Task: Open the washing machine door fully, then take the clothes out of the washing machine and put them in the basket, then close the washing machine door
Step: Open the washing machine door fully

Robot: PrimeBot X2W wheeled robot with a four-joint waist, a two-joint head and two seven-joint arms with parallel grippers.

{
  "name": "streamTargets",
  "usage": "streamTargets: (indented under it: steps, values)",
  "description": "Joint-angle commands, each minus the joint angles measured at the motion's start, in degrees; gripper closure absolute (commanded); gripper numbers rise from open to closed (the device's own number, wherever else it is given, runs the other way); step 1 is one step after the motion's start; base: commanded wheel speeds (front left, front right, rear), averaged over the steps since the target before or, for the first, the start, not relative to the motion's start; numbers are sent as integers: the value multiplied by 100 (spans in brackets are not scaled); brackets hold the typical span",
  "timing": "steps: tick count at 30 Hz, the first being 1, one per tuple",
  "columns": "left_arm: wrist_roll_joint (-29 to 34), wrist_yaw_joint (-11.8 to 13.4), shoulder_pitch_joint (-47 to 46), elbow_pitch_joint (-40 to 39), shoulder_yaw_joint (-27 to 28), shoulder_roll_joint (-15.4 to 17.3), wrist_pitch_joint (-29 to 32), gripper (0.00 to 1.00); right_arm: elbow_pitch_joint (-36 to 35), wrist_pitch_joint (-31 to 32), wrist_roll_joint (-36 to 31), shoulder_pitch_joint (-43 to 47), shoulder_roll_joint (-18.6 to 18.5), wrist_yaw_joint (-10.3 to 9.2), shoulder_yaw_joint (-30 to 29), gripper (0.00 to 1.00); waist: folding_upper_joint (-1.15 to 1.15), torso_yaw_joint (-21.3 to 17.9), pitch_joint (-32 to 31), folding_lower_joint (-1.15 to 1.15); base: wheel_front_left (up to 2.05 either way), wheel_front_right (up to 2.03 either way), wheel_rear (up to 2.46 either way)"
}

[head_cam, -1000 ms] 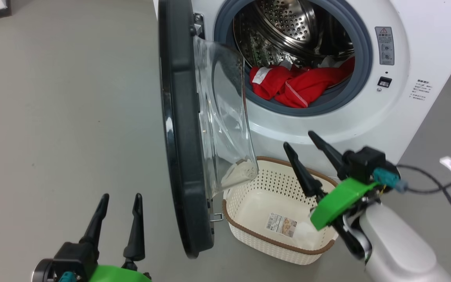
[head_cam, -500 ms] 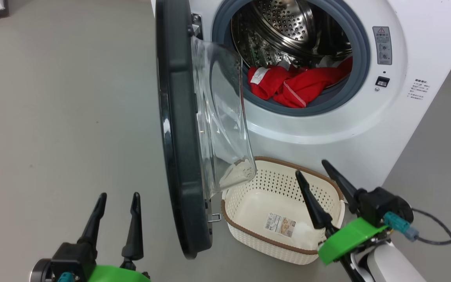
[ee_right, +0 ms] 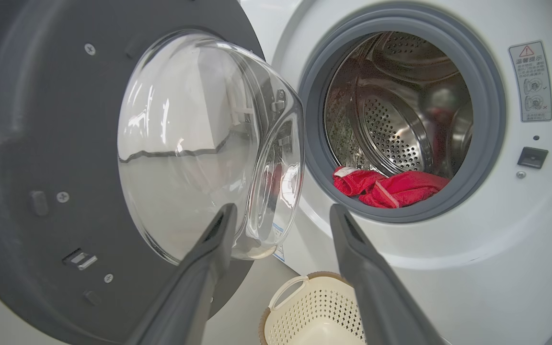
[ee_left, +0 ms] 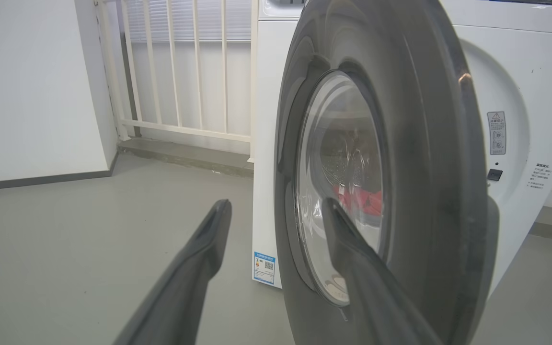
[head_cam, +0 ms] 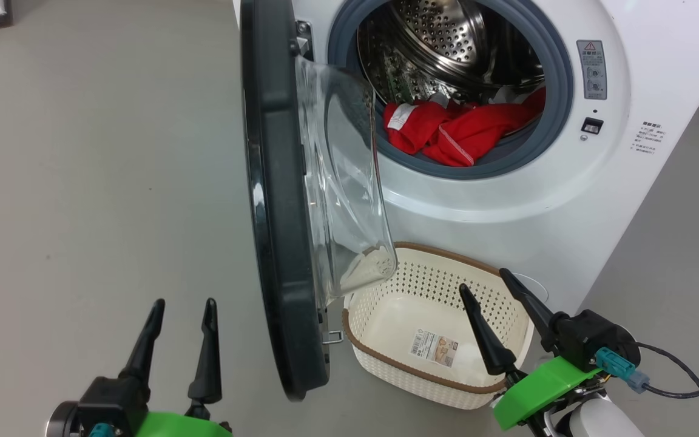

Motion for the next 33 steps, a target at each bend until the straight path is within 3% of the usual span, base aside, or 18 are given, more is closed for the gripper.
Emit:
streamTargets:
  steps: [1, 7, 8, 9, 17, 23, 33]
  values:
    - [-66, 45, -88, -122, 163, 113, -46, 0, -159, -37, 60, -111, 30, 35, 135, 0, 0, 7, -3, 0, 0, 0, 0]
    - [-61, 47, -83, -110, 139, 148, -54, 1, -146, -37, 104, -107, 31, 35, 127, 0, 0, 9, -35, 0, 0, 0, 0]
    - [-41, 35, -83, -129, 121, 166, -58, 67, -142, -37, 114, -106, 31, 35, 133, 0, 0, 4, -40, 0, 0, 0, 0]
    - [-23, 29, -84, -156, 112, 179, -64, 100, -134, -37, 127, -105, 31, 35, 139, 0, 0, -1, -45, 0, 0, 0, 0]
    - [-113, 14, -198, -652, 206, 104, -104, 100, -84, -37, 204, -125, 31, 35, 180, 0, 0, -47, -57, 0, 0, 0, 0]
    - [-43, -62, -483, -1464, 256, 73, -123, 100, 20, -37, 191, -142, 31, 35, 273, 0, 0, -86, -74, 0, 0, 0, 0]
    - [63, -622, -798, -1838, -593, 21, 104, 100, 100, -37, 216, -182, 31, 35, 390, 0, 0, -170, -95, 0, 0, 0, 0]
